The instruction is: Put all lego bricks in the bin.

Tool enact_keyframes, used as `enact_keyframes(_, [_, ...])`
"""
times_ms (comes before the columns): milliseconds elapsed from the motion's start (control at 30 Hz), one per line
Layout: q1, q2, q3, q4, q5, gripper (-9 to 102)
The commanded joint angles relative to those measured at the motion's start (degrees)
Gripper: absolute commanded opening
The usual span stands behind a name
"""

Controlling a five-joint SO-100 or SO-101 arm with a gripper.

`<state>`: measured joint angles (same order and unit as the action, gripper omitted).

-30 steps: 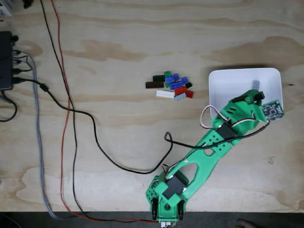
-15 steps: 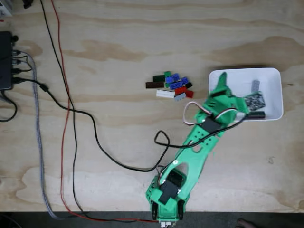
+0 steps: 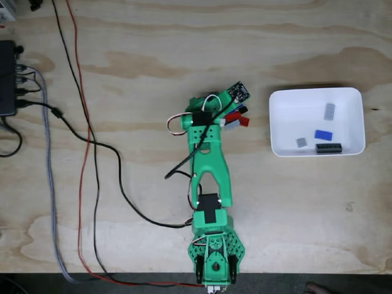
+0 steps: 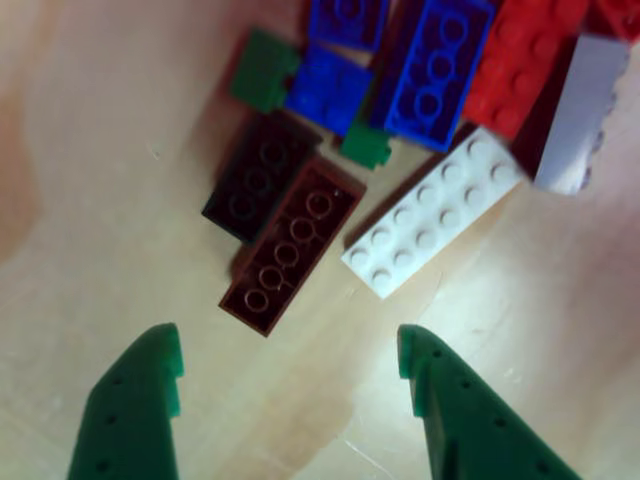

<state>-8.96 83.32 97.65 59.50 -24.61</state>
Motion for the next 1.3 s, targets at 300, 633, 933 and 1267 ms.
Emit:
enact_keyframes(300, [-2.9, -9.4, -14.5, -0.97, 15.73, 21])
enact_keyframes(633, [-0.18, -13.18, -12.22, -4.57, 13.54, 16])
enact_keyframes(933, [0.09, -4.39, -6.86, -3.96, 12.48, 0])
enact_keyframes(1267, [28.65, 41.48, -4.66, -2.9, -9.84, 0])
